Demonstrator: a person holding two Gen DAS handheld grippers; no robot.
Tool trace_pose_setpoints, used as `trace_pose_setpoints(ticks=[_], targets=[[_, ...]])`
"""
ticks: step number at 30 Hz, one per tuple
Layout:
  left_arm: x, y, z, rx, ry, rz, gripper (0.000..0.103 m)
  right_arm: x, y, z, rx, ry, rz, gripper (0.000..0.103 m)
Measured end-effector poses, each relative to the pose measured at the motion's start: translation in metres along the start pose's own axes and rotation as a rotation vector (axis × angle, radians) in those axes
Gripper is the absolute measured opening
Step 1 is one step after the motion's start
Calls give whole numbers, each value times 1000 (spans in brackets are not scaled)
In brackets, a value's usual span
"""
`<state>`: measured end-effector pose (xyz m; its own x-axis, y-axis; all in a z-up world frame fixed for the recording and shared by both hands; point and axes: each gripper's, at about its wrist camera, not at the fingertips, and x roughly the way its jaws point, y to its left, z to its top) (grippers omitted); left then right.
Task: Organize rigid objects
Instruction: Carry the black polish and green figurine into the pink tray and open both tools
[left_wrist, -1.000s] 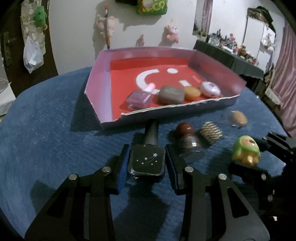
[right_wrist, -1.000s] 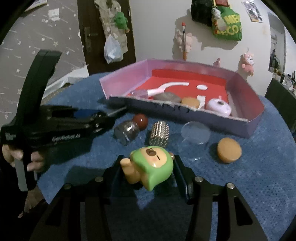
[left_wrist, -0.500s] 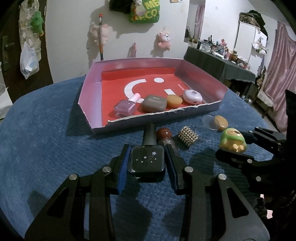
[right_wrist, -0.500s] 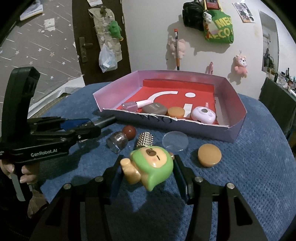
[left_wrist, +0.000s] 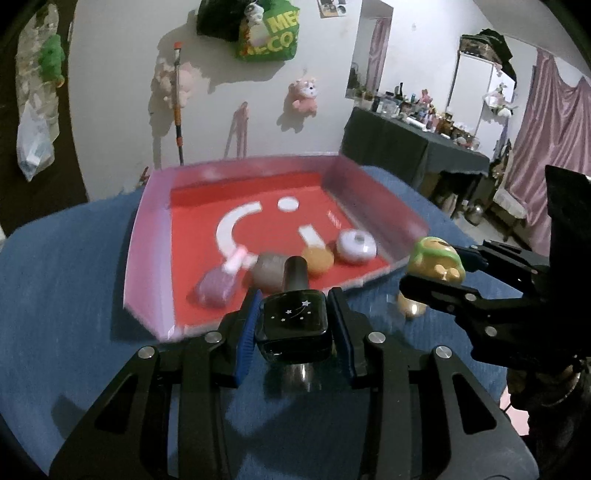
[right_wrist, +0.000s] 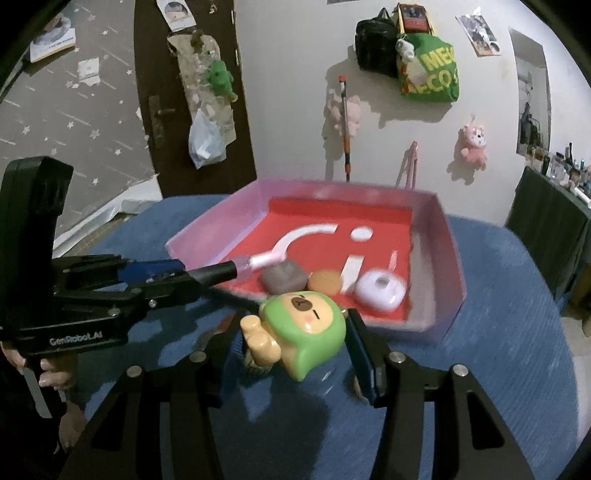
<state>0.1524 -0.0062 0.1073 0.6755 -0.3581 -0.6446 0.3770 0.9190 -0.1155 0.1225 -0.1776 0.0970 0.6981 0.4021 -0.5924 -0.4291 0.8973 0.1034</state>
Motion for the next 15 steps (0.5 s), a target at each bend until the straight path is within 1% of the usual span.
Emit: trace_pose_setpoints(ticks=[3, 5, 7, 11, 13, 15], targets=[[16, -1, 24, 25, 4, -23, 35, 9, -13, 21, -13, 6, -19, 54], [32, -1, 39, 51, 23, -36, 35, 22, -24, 35, -15, 24, -25, 54], [48, 0, 51, 65, 42, -63, 35, 37, -34, 47, -15, 55, -21, 54], [86, 10, 68, 62, 110, -106, 35, 70, -52, 64, -22, 131, -15, 54], [103, 13, 73, 67, 142, -106, 35, 86, -57, 69, -29, 168, -8, 55], [117, 15, 76, 79, 161, -109, 35, 102, -61, 74, -43, 206, -21, 55]])
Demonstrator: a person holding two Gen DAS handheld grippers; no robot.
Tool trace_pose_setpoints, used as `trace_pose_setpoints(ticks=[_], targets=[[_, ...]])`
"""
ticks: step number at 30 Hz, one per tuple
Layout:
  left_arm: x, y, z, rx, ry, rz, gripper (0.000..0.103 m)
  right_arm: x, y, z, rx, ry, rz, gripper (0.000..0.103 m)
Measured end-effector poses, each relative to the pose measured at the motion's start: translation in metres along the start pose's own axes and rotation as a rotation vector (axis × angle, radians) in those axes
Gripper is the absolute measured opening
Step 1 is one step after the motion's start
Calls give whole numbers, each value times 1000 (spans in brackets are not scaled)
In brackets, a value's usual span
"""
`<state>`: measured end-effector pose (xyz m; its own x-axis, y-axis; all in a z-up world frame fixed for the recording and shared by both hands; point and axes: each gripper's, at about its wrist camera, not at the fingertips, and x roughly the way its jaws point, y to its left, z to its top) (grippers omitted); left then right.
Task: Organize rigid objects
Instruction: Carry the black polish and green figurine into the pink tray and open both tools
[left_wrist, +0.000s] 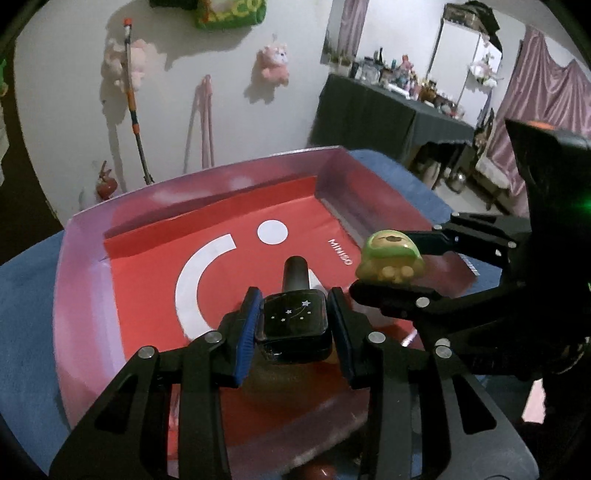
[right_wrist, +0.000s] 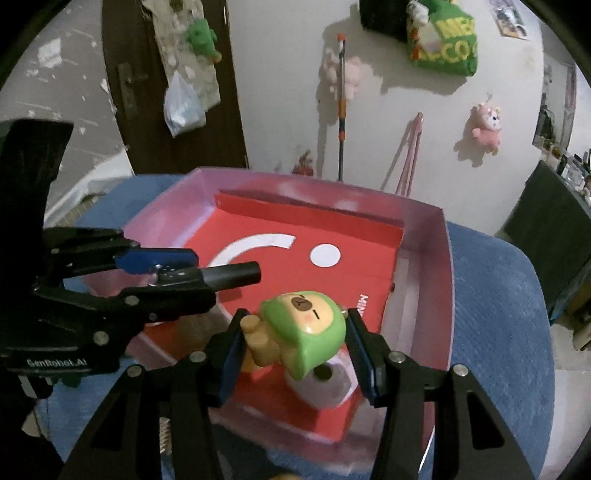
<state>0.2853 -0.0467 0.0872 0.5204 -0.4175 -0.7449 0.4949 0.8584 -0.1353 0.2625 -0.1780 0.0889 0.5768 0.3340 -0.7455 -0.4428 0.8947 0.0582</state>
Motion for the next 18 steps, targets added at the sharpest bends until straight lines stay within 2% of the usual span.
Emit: trace_pose_setpoints(ticks=[5, 18], targets=[[25, 13, 5, -2, 46, 6, 35, 31, -4, 10, -31, 88, -24, 55], [58, 23, 9, -2, 168, -18, 34, 70, -13, 23, -80, 233, -63, 55]])
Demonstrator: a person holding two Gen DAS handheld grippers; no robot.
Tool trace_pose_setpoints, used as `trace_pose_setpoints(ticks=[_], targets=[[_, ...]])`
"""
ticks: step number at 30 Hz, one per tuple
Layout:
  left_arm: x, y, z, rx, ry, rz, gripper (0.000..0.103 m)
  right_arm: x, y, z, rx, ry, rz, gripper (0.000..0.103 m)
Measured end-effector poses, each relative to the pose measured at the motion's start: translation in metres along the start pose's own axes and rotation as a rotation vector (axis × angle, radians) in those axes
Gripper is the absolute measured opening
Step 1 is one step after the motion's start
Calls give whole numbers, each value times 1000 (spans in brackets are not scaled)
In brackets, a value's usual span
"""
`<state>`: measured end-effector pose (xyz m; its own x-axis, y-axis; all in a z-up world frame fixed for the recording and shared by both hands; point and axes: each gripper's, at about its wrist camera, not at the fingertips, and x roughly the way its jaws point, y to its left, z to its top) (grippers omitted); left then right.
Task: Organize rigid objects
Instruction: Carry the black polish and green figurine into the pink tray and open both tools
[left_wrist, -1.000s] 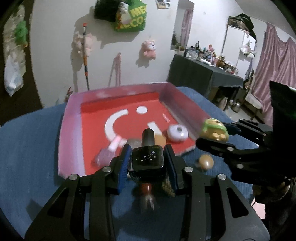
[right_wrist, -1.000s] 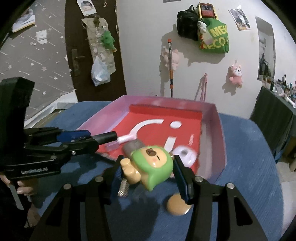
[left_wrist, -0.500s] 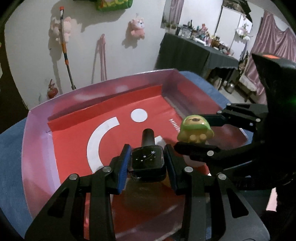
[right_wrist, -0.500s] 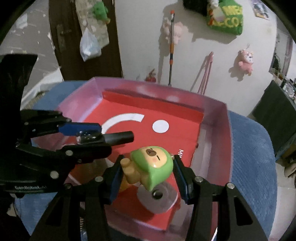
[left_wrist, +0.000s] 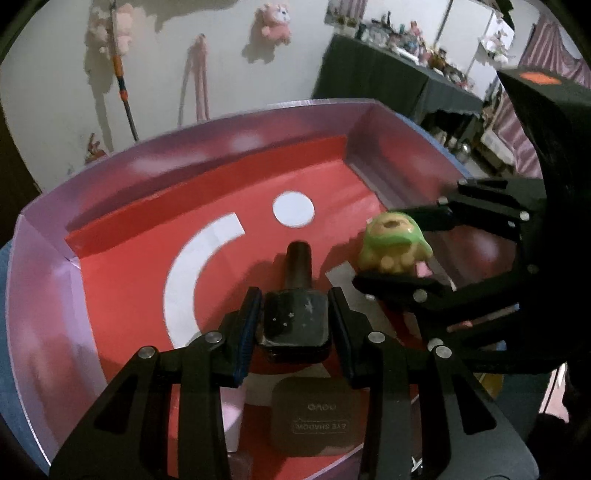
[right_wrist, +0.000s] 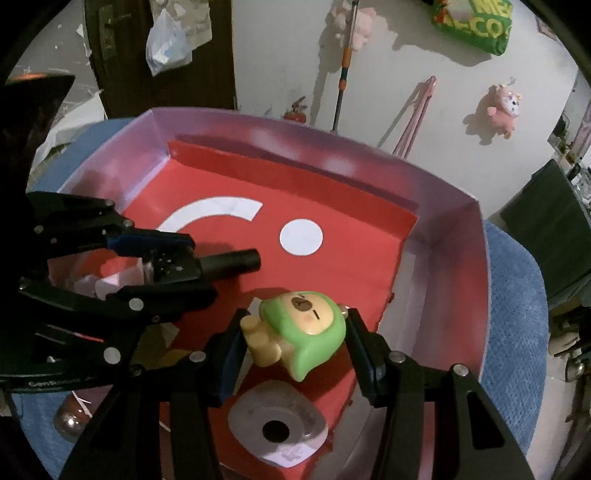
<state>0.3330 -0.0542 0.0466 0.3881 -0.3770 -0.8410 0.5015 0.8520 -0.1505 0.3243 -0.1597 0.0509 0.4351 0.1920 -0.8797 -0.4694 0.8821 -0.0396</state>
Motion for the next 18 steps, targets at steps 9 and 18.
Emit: trace_pose_setpoints(ticks=[9, 18], targets=[[7, -5, -2, 12, 44, 30, 34, 11, 1, -2, -26, 36, -16, 55], [6, -7, 0, 11, 49, 41, 34, 14, 3, -1, -28, 39, -19, 55]])
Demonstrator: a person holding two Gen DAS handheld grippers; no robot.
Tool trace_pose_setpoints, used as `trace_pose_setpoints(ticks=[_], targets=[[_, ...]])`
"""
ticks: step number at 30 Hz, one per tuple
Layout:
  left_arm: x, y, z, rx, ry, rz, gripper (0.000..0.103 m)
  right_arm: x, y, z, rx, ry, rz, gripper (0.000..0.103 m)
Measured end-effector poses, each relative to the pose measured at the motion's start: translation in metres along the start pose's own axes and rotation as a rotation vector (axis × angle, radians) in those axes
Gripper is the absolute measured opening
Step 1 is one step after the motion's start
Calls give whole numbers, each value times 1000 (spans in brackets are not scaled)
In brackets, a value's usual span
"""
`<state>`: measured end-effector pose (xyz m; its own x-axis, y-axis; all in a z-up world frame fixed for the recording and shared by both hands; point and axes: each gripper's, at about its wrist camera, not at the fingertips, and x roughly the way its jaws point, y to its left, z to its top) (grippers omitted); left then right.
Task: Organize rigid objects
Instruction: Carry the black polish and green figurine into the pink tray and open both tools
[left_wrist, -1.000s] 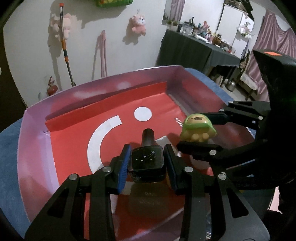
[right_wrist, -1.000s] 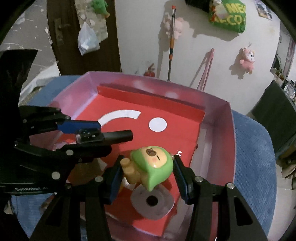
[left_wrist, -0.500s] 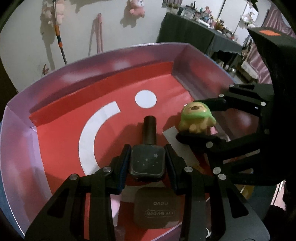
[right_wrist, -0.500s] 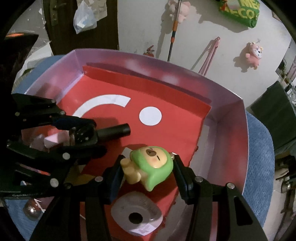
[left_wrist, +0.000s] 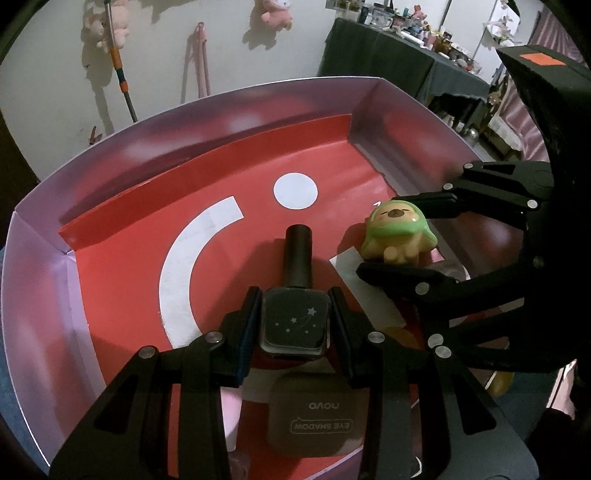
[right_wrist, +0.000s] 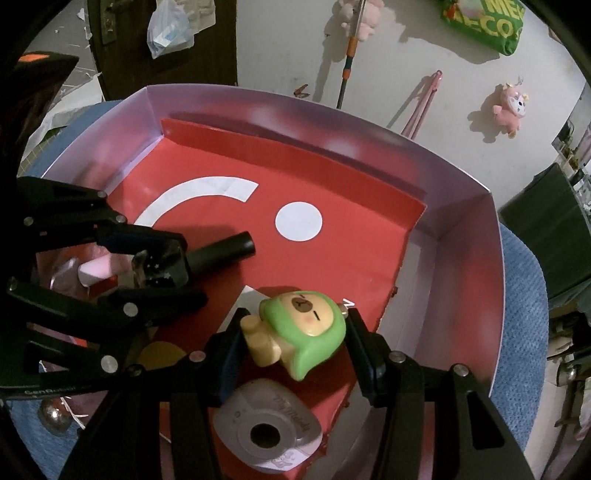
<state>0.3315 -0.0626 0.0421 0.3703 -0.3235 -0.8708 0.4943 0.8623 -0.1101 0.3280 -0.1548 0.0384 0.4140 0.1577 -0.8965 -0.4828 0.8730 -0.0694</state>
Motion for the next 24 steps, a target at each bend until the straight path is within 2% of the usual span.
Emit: trace_pose_setpoints(ticks=[16, 20, 24], targets=[[0, 9, -4, -27, -4, -27, 37, 0, 1, -1, -7, 10, 7, 58], [-3, 13, -5, -48, -16, -19, 47, 0, 1, -1, -7, 11, 7, 58], [-11, 15, -7, -72, -63, -21, 59, -1, 1, -1, -7, 11, 7, 60]])
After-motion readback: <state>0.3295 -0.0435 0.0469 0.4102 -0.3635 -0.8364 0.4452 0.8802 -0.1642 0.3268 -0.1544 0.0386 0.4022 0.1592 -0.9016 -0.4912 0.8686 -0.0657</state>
